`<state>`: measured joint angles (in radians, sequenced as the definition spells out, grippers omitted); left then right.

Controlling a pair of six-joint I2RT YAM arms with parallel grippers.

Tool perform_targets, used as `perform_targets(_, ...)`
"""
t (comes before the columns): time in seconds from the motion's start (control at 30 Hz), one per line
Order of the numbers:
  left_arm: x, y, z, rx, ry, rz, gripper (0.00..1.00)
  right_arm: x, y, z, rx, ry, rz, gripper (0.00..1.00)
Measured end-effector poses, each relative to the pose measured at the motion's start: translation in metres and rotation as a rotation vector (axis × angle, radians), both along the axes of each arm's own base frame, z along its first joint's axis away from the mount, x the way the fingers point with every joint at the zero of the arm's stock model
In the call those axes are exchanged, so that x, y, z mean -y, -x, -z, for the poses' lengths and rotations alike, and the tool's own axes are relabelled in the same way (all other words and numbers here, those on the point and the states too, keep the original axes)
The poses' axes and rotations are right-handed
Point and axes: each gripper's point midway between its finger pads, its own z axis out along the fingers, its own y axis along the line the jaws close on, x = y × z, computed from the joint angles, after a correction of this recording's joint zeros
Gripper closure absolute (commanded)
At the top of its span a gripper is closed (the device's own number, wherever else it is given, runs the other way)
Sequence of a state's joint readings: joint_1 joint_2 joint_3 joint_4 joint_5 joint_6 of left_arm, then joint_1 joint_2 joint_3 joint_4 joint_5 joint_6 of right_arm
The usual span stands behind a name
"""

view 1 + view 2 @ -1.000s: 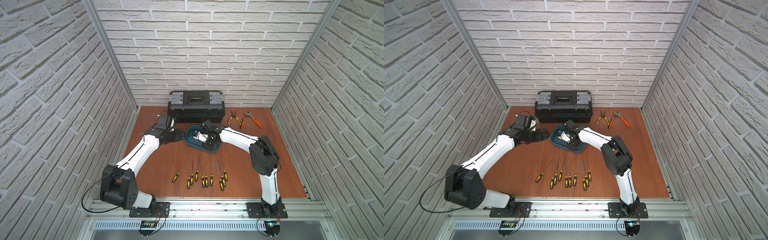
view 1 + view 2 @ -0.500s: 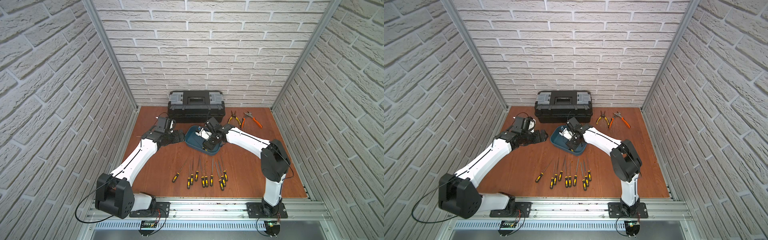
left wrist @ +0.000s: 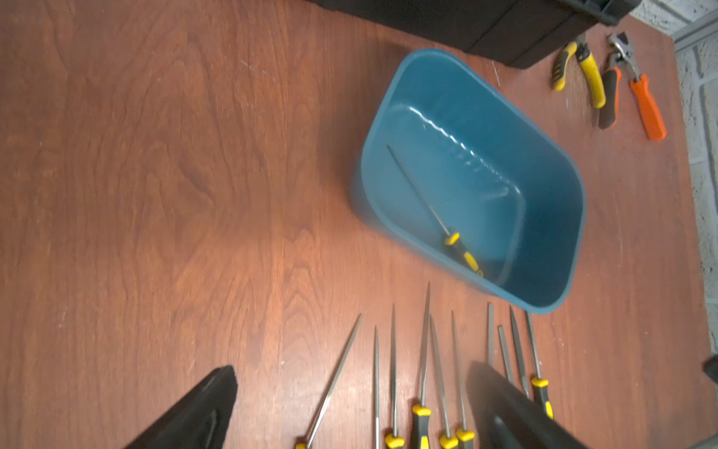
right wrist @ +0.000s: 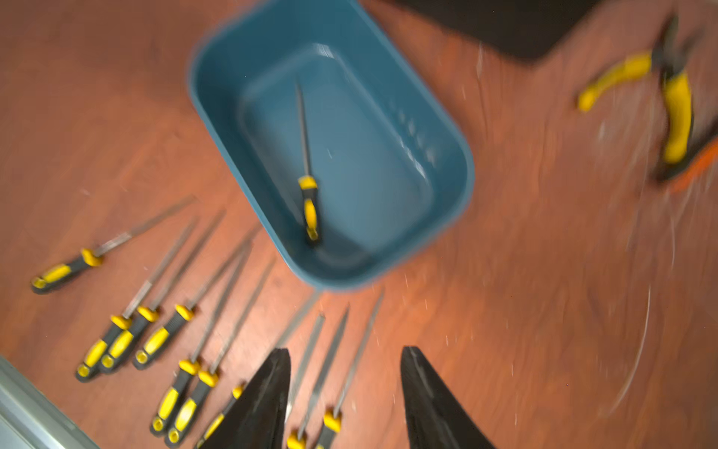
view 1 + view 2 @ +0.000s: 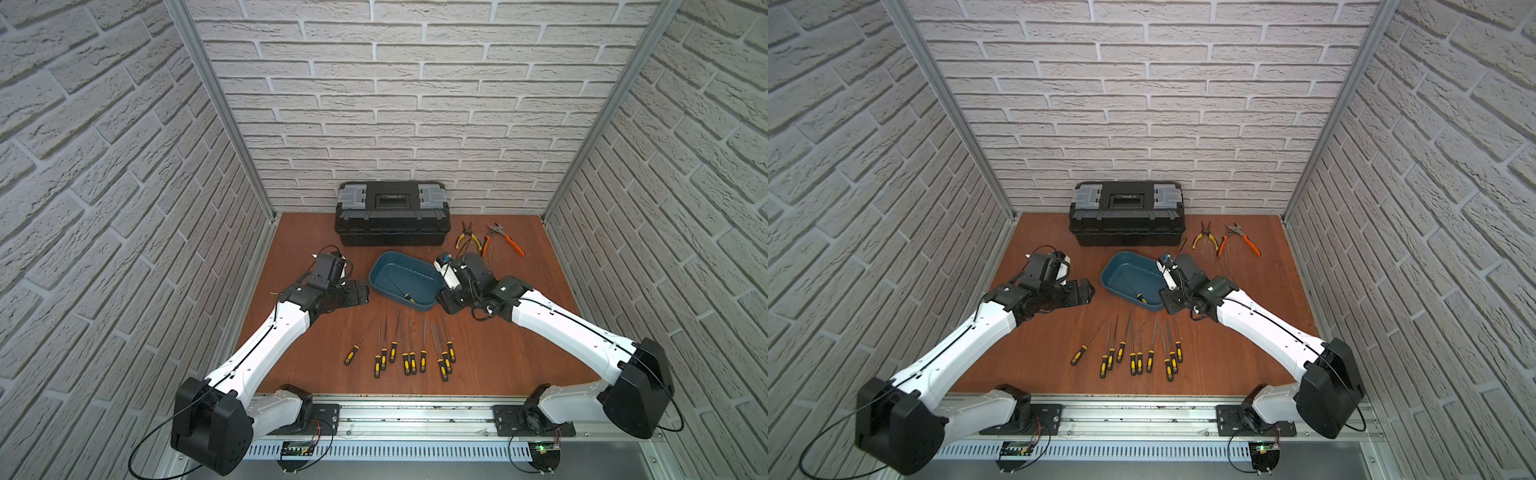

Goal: Put the file tool into the storage box
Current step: Pick up the file tool from the center of the board.

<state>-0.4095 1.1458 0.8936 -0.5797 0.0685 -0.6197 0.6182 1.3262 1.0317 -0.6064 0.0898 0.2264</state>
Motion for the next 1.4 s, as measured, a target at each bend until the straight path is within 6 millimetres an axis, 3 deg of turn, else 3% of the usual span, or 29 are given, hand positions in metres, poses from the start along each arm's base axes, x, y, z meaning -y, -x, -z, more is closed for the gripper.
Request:
perform_targets(0.23,0.011,0.029,0.017,-0.017,-0.026,0.034,0.02,0.043,0.063,0.034,-0.091,-0.014,0.177,0.52)
perform_targets(0.57,0.021,0.059,0.043,-0.056,-0.062,0.062,0.02,0.063,0.109,0.075,-0.176,-0.054,0.316,0.56)
perform_targets(0.9,0.022,0.063,0.046,-0.047,-0.082,0.047,0.02,0.039,0.109,0.107,-0.252,0.017,0.310,0.58)
perform_targets(1.13,0.019,0.059,0.044,-0.031,-0.099,0.034,0.02,0.020,0.099,0.116,-0.251,0.077,0.284,0.60)
perform_targets(1.4,0.018,0.059,0.046,-0.036,-0.110,0.031,0.02,0.022,0.094,0.123,-0.235,0.132,0.299,0.62)
